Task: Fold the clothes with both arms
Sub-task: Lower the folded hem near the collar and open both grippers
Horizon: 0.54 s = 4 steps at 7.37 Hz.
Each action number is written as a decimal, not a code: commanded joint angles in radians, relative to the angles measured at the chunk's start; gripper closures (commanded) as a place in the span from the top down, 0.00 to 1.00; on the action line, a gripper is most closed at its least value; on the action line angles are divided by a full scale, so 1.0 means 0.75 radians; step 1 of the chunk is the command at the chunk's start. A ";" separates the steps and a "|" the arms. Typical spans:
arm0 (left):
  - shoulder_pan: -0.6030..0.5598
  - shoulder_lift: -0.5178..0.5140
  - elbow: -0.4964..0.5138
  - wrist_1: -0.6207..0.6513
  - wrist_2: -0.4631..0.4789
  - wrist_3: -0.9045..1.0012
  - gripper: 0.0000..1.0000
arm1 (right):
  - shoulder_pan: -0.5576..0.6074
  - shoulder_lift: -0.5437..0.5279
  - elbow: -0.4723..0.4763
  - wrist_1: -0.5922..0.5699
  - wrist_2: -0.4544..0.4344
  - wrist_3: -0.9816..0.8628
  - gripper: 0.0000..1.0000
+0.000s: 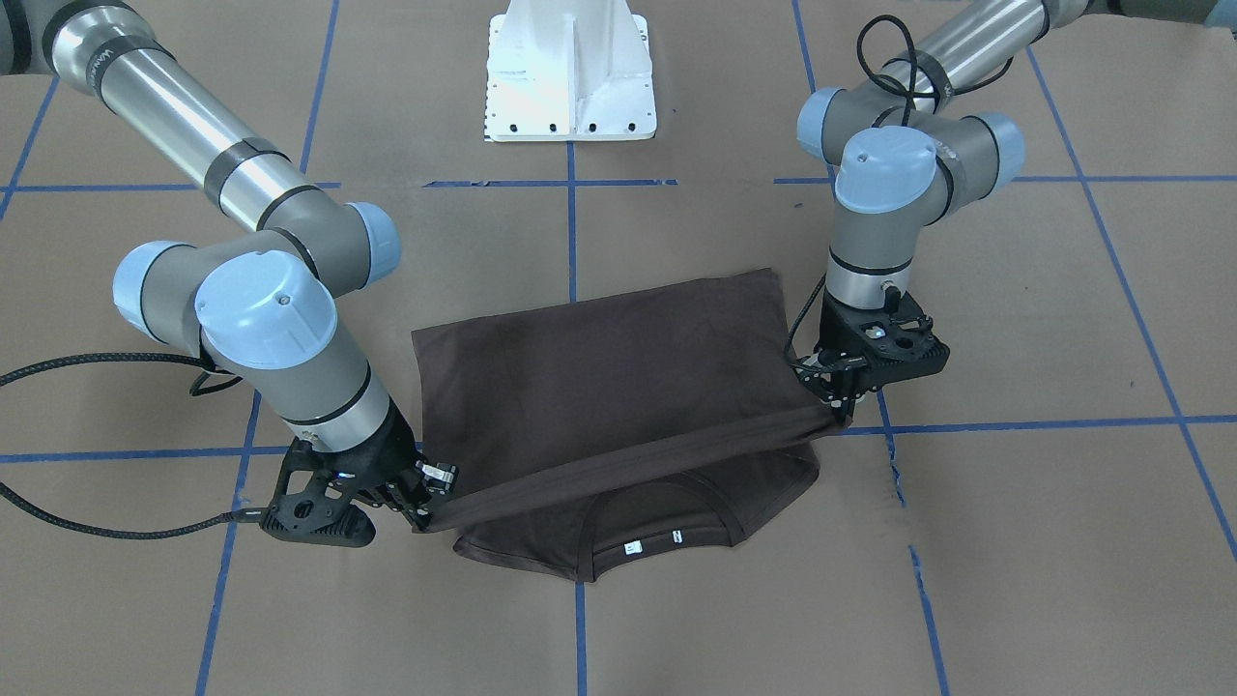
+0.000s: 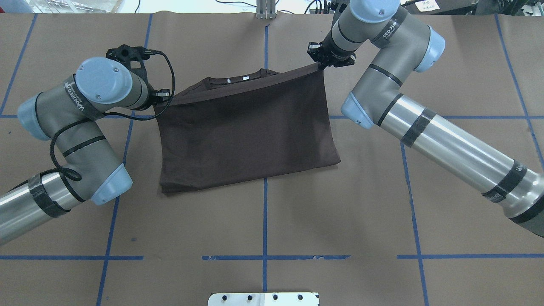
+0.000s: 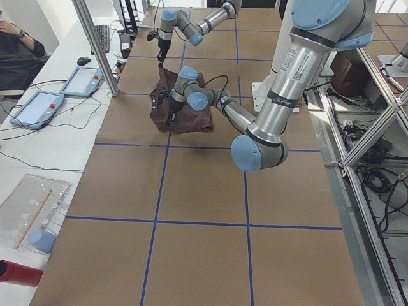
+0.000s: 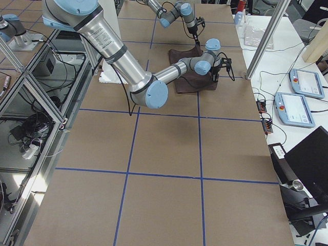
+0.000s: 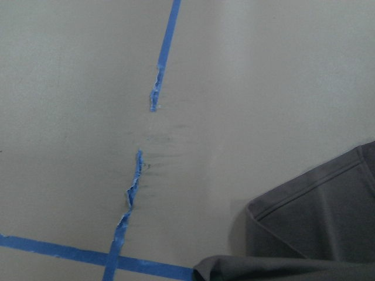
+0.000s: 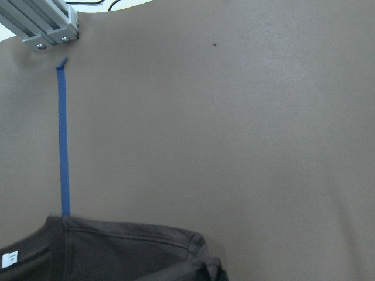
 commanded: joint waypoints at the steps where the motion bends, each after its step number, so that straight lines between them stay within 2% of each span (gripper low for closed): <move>1: -0.014 -0.020 0.009 0.002 0.000 0.001 0.00 | -0.002 0.031 -0.056 0.002 -0.005 -0.005 0.00; 4: -0.020 -0.022 0.009 0.004 -0.002 -0.001 0.00 | -0.006 0.033 -0.058 0.004 -0.009 -0.010 0.00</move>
